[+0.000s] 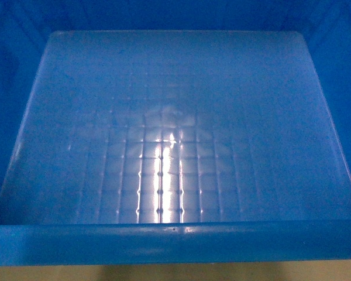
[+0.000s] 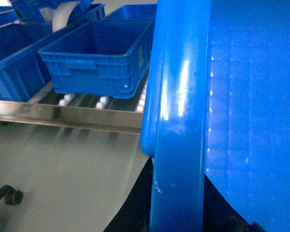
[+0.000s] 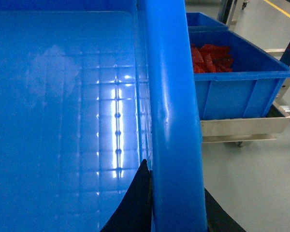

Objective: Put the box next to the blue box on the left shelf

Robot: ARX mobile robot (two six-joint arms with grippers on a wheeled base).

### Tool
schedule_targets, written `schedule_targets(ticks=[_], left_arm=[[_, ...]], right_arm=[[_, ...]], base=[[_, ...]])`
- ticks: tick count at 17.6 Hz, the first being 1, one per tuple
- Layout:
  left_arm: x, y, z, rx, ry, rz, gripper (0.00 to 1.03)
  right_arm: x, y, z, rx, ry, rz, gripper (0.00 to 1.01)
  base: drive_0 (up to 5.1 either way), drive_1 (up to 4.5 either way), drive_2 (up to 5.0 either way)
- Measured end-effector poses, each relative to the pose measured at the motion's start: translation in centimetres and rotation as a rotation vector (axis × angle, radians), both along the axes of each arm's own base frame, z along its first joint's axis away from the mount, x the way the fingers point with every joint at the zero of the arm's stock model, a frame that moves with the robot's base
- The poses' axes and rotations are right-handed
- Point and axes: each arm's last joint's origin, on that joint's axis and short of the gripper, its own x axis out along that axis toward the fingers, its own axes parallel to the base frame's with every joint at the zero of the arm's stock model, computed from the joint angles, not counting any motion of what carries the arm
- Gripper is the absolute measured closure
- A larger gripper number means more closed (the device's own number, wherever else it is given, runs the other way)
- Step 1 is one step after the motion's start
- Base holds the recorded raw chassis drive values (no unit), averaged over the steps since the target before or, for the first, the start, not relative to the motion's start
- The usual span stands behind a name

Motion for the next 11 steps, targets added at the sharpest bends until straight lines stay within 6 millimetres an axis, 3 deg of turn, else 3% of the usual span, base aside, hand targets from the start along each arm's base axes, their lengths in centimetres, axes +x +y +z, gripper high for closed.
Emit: schedule_targets(ticks=[11], left_arm=[[-0.03,-0.01,-0.07,0.002,0.008,-0.002,0.91]], right_arm=[[-0.02,-0.01,-0.07,-0.002,0.007,0.000,0.91]], base=[[0.0,0.00,0.0]])
